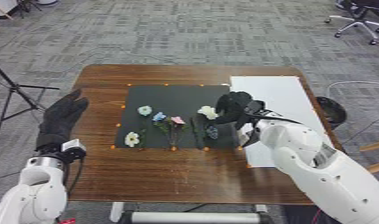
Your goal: Arrange flowers
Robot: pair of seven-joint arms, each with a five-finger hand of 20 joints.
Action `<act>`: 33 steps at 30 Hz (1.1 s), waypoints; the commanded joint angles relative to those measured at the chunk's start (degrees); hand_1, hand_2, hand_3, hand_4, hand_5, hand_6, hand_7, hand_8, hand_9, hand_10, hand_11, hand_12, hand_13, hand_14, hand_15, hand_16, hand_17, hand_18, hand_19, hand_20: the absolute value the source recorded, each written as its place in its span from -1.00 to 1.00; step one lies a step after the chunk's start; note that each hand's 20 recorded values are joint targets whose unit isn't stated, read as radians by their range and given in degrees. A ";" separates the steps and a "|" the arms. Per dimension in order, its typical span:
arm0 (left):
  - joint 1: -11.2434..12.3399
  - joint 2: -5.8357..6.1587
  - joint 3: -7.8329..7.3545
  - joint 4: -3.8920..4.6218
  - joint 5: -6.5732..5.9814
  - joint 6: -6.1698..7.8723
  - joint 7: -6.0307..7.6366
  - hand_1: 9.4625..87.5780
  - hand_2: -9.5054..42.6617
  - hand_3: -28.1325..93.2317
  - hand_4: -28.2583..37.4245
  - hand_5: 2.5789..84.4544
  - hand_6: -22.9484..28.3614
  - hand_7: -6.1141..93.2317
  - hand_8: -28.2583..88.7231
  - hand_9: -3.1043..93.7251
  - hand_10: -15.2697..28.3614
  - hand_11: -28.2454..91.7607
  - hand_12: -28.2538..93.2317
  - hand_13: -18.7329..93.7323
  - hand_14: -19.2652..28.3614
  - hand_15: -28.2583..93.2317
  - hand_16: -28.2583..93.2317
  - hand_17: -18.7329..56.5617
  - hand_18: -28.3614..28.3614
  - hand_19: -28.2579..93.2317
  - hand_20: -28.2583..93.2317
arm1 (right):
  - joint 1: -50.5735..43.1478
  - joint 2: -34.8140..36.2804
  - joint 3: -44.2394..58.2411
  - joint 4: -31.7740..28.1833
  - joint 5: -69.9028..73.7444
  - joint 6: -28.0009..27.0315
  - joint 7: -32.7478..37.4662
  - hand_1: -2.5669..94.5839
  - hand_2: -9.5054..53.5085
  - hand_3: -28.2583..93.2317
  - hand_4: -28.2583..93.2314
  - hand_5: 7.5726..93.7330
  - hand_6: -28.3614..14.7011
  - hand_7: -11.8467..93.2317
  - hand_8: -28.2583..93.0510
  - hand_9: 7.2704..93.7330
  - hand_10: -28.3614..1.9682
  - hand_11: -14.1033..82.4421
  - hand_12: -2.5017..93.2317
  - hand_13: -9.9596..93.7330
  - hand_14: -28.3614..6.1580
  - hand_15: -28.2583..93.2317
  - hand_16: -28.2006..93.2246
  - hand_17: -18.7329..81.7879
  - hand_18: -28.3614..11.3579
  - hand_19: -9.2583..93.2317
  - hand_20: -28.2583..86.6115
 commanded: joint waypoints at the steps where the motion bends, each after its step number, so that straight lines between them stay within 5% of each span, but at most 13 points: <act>1: -0.42 -0.30 0.75 -0.10 1.17 -0.39 1.89 -0.61 -0.60 0.59 -0.84 -0.10 0.03 -0.63 -0.63 -0.06 0.29 -0.24 -0.32 -0.09 0.49 -0.39 -0.49 -0.42 0.40 -0.44 -0.30 | -3.01 -0.86 12.77 -4.62 10.87 3.75 -1.70 -0.32 -0.99 0.55 -0.77 0.28 0.32 -0.44 -0.68 0.43 -0.01 -0.39 -0.53 0.49 -0.04 0.31 -0.05 -0.08 -0.56 0.07 0.30; 5: -0.35 -0.12 1.04 -0.56 3.87 0.13 3.98 -0.61 -0.60 0.59 -0.84 -0.04 0.05 -0.62 -0.63 -0.03 0.29 -0.23 -0.32 -0.08 0.48 -0.39 -0.49 -0.41 0.40 -0.44 -0.30 | -11.43 -3.09 28.51 -6.80 33.83 2.41 -12.01 -0.41 -0.77 0.54 -0.78 0.20 0.31 -0.46 -0.68 0.27 -0.05 -0.47 -0.55 0.29 -0.13 -0.12 -0.04 -0.15 -0.47 -0.18 0.20; 8: 1.00 0.08 1.10 -1.66 5.00 2.63 6.55 -0.61 -0.59 0.60 -0.85 0.02 0.05 -0.60 -0.63 -0.01 0.30 -0.22 -0.33 -0.06 0.47 -0.39 -0.49 -0.40 0.39 -0.45 -0.30 | -17.63 -5.43 31.87 -10.14 58.83 12.78 -11.75 -0.50 -0.70 0.55 -0.78 0.10 0.28 -0.50 -0.66 0.10 -0.07 -0.55 -0.55 0.09 -0.21 -0.30 -0.01 -0.19 -0.43 -0.35 0.14; 10: 2.31 -0.02 1.36 -2.69 4.38 4.81 8.63 -0.60 -0.59 0.60 -0.85 0.05 0.04 -0.59 -0.64 0.02 0.31 -0.22 -0.33 -0.04 0.46 -0.38 -0.50 -0.37 0.35 -0.45 -0.30 | -20.16 -7.70 31.80 -10.78 77.63 14.12 -14.65 -0.61 -0.65 0.56 -0.77 0.05 0.26 -0.54 -0.66 0.06 -0.09 -0.56 -0.56 0.04 -0.25 -0.33 -0.03 -0.20 -0.43 -0.42 0.11; 12: 2.71 -0.12 2.26 -3.22 3.79 6.05 10.82 -0.60 -0.59 0.61 -0.86 0.06 0.04 -0.59 -0.65 0.04 0.32 -0.22 -0.34 -0.03 0.46 -0.38 -0.50 -0.35 0.32 -0.46 -0.30 | -22.56 -11.02 33.96 -10.26 84.38 8.43 -15.02 -0.72 -0.58 0.55 -0.76 -0.07 0.24 -0.61 -0.64 -0.05 -0.16 -0.59 -0.59 -0.09 -0.26 -0.39 -0.08 -0.22 -0.45 -0.51 0.06; 15: 2.93 0.40 3.29 -4.04 5.32 7.52 14.06 -0.58 -0.55 0.61 -0.88 0.06 0.03 -0.60 -0.66 0.07 0.34 -0.22 -0.35 -0.03 0.43 -0.38 -0.52 -0.31 0.27 -0.47 -0.30 | -27.79 -16.54 39.01 -11.42 74.00 2.13 -16.27 -0.86 -0.51 0.52 -0.78 -0.36 0.24 -0.71 -0.62 -0.33 -0.14 -0.65 -0.68 -0.35 -0.17 -0.50 -0.24 -0.36 -0.39 -0.70 -0.07; 17: 3.24 0.36 3.41 -4.84 5.50 7.93 15.72 -0.58 -0.36 0.63 -0.93 0.04 0.01 -0.62 -0.66 0.08 0.34 -0.22 -0.36 -0.04 0.39 -0.38 -0.54 -0.29 0.25 -0.48 -0.29 | -30.84 -20.68 41.91 -13.05 67.64 -0.01 -18.97 -0.93 -0.46 0.50 -0.79 -0.49 0.24 -0.75 -0.62 -0.43 -0.09 -0.68 -0.73 -0.45 -0.10 -0.57 -0.31 -0.43 -0.34 -0.75 -0.14; 18: 3.55 0.22 3.35 -5.49 5.34 8.38 15.96 -0.61 -0.06 0.62 -0.98 0.02 0.00 -0.63 -0.66 0.09 0.34 -0.23 -0.37 -0.05 0.35 -0.38 -0.56 -0.27 0.22 -0.49 -0.29 | -32.09 -22.59 42.99 -13.78 66.42 -0.69 -20.15 -0.95 -0.45 0.49 -0.79 -0.51 0.25 -0.75 -0.62 -0.45 -0.08 -0.69 -0.74 -0.46 -0.07 -0.58 -0.32 -0.45 -0.31 -0.76 -0.15; 21: 4.25 0.04 3.68 -6.74 3.51 9.27 17.98 -0.56 0.44 0.48 -1.00 -0.01 -0.01 -0.65 -0.67 0.09 0.34 -0.27 -0.40 -0.08 0.29 -0.39 -0.59 -0.26 0.18 -0.50 -0.29 | -35.08 -25.15 44.32 -14.97 67.22 0.07 -23.16 -0.98 -0.41 0.48 -0.81 -0.51 0.26 -0.75 -0.63 -0.44 -0.06 -0.68 -0.76 -0.48 -0.01 -0.59 -0.36 -0.46 -0.26 -0.79 -0.19; 25: 4.88 -0.32 2.60 -7.88 2.28 5.45 17.03 -0.24 0.55 0.16 -1.00 -0.01 0.10 -0.71 -0.66 0.11 0.37 -0.30 -0.42 -0.12 0.25 -0.40 -0.62 -0.26 0.17 -0.50 -0.29 | -38.57 -24.73 46.84 -15.69 66.38 -0.11 -23.75 -1.00 -0.36 0.41 -0.86 -0.48 0.26 -0.74 -0.63 -0.42 -0.05 -0.67 -0.78 -0.49 0.08 -0.58 -0.41 -0.47 -0.19 -0.81 -0.20; 28: 5.12 -0.56 1.44 -7.88 3.35 2.31 15.61 -0.32 0.60 0.08 -1.00 0.05 0.14 -0.73 -0.66 0.11 0.38 -0.31 -0.42 -0.16 0.22 -0.41 -0.63 -0.29 0.15 -0.51 -0.30 | -40.18 -24.51 48.24 -16.38 64.14 0.11 -23.42 -1.00 -0.31 0.33 -0.89 -0.48 0.25 -0.75 -0.64 -0.46 -0.01 -0.68 -0.79 -0.52 0.13 -0.60 -0.43 -0.51 -0.15 -0.83 -0.21; 30: 5.42 -0.65 1.30 -7.87 3.24 2.48 15.39 -0.37 0.61 0.06 -1.00 0.07 0.14 -0.74 -0.66 0.12 0.39 -0.31 -0.42 -0.17 0.21 -0.42 -0.63 -0.30 0.15 -0.51 -0.30 | -40.02 -24.82 48.22 -16.23 62.91 0.44 -23.28 -1.00 -0.27 0.27 -0.91 -0.49 0.23 -0.76 -0.64 -0.51 0.04 -0.70 -0.80 -0.55 0.14 -0.62 -0.43 -0.55 -0.12 -0.83 -0.21; 33: 5.09 -0.76 1.80 -7.63 1.22 2.99 15.22 -0.46 0.59 0.07 -1.00 0.09 0.16 -0.75 -0.66 0.12 0.39 -0.30 -0.42 -0.17 0.20 -0.42 -0.63 -0.32 0.14 -0.51 -0.30 | -39.81 -25.55 47.72 -16.03 62.01 1.27 -23.54 -1.00 -0.25 0.20 -0.93 -0.51 0.20 -0.77 -0.65 -0.54 0.08 -0.71 -0.81 -0.57 0.13 -0.64 -0.43 -0.57 -0.11 -0.82 -0.23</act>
